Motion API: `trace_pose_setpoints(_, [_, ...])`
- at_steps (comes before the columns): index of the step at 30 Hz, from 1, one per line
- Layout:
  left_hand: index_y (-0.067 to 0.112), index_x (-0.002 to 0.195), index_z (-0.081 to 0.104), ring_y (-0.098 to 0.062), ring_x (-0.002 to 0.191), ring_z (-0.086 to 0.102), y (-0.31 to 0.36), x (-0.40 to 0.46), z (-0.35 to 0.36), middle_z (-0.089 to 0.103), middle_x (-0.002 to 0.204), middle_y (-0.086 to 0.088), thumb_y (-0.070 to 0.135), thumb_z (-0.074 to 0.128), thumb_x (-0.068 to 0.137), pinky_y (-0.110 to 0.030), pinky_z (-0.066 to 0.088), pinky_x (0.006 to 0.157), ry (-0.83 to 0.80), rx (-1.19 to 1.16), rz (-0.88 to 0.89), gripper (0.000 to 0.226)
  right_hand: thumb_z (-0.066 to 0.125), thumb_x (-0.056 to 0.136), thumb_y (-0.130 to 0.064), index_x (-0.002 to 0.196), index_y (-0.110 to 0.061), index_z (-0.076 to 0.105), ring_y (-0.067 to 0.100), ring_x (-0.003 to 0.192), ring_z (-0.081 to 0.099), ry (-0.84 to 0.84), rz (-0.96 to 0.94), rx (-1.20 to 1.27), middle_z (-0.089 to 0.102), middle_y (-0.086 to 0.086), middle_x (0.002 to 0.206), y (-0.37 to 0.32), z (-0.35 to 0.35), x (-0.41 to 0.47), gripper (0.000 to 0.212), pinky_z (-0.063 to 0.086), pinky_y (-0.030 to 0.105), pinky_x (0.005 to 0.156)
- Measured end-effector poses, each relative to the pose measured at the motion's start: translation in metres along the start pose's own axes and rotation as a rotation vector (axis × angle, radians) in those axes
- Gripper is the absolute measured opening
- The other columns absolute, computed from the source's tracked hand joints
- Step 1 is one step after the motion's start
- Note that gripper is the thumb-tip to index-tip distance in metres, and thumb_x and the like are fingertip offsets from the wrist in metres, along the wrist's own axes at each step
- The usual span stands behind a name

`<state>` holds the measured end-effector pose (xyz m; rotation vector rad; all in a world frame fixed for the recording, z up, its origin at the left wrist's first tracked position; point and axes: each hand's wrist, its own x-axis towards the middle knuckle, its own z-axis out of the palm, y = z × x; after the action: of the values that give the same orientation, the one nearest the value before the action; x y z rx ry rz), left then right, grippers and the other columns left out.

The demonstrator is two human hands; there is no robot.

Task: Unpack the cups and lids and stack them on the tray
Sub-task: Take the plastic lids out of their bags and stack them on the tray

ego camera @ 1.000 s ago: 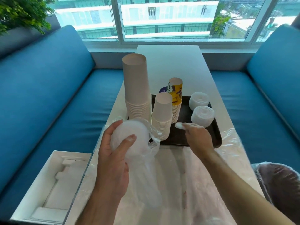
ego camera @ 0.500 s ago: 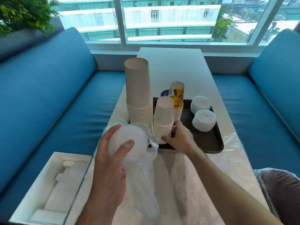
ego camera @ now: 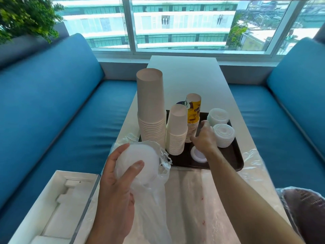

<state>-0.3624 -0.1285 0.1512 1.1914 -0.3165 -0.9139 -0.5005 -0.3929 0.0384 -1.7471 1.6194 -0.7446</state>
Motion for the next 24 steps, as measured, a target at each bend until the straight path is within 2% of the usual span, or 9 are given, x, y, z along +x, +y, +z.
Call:
trace_pose_setpoints(5, [0.040,0.111,0.070,-0.021,0.097,0.071,0.002,0.004,-0.004,0.073,0.111,0.004,0.014,0.073,0.069,-0.028,0.059,0.061,-0.002,-0.013,-0.010,0.050,0.077,0.085,-0.021,0.132,-0.014,0.049,0.026,0.109,0.061,-0.198,0.004,-0.042,0.064,0.006,0.120,0.002,0.002,0.028,0.054,0.046,0.034,0.084])
trace_pose_setpoints(7, [0.040,0.112,0.070,-0.022,0.099,0.071,0.001,0.006,-0.007,0.072,0.113,0.004,0.014,0.074,0.069,-0.028,0.060,0.063,0.005,-0.009,-0.009,0.051,0.076,0.087,-0.015,0.133,-0.016,0.051,0.021,0.106,0.060,-0.234,-0.007,-0.043,0.064,0.003,0.117,0.000,0.006,0.036,0.053,0.046,0.032,0.085])
trace_pose_setpoints(11, [0.038,0.113,0.070,-0.023,0.100,0.071,0.000,0.009,-0.011,0.073,0.112,0.003,0.012,0.073,0.068,-0.028,0.061,0.063,0.028,-0.013,-0.005,0.052,0.073,0.088,-0.006,0.135,-0.021,0.054,0.018,0.102,0.064,-0.309,-0.006,-0.022,0.066,0.001,0.116,-0.005,0.021,0.049,0.053,0.051,0.025,0.072])
trace_pose_setpoints(13, [0.038,0.113,0.070,-0.024,0.101,0.071,0.001,0.010,-0.012,0.072,0.114,0.002,0.013,0.074,0.068,-0.032,0.061,0.067,0.035,0.000,0.002,0.052,0.075,0.088,-0.009,0.133,-0.023,0.059,0.018,0.105,0.066,-0.349,-0.001,-0.030,0.069,-0.001,0.117,-0.005,0.028,0.054,0.050,0.057,0.031,0.078])
trace_pose_setpoints(15, [0.037,0.114,0.070,-0.024,0.100,0.071,0.002,0.011,-0.013,0.073,0.112,0.002,0.013,0.074,0.067,-0.039,0.059,0.077,0.033,0.010,0.008,0.053,0.076,0.087,-0.012,0.127,-0.023,0.064,0.018,0.099,0.068,-0.369,0.001,-0.051,0.070,0.000,0.112,-0.003,0.032,0.057,0.044,0.059,0.032,0.074])
trace_pose_setpoints(17, [0.036,0.113,0.070,-0.024,0.100,0.071,0.001,0.012,-0.012,0.074,0.108,0.003,0.012,0.074,0.067,-0.043,0.056,0.085,0.021,0.021,0.017,0.052,0.073,0.088,-0.005,0.124,-0.021,0.066,0.018,0.098,0.067,-0.332,0.018,-0.059,0.070,0.002,0.112,-0.004,0.026,0.054,0.040,0.055,0.027,0.068])
trace_pose_setpoints(20, [0.038,0.112,0.070,-0.028,0.107,0.069,-0.003,0.014,-0.009,0.073,0.111,0.003,0.013,0.076,0.067,-0.050,0.055,0.093,-0.005,0.051,0.038,0.052,0.056,0.086,0.008,0.121,-0.016,0.065,0.022,0.106,0.065,-0.132,-0.002,-0.025,0.070,0.005,0.114,-0.016,0.006,0.035,0.044,0.055,0.032,0.083])
trace_pose_setpoints(22, [0.041,0.114,0.069,-0.027,0.112,0.067,-0.008,0.016,-0.007,0.069,0.118,0.005,0.012,0.082,0.068,-0.055,0.053,0.098,-0.023,0.101,0.061,0.056,0.051,0.083,0.009,0.111,-0.014,0.068,0.019,0.101,0.065,0.024,-0.082,0.066,0.071,0.002,0.104,-0.031,-0.013,0.008,0.040,0.050,0.019,0.084])
trace_pose_setpoints(24, [0.046,0.117,0.066,-0.027,0.116,0.064,-0.015,0.017,-0.003,0.063,0.128,0.004,0.018,0.086,0.067,-0.055,0.053,0.099,-0.031,0.165,0.086,0.061,0.053,0.085,0.007,0.097,-0.018,0.067,0.014,0.087,0.066,0.115,-0.139,0.178,0.069,-0.008,0.090,-0.048,-0.027,-0.025,0.032,0.042,0.006,0.070])
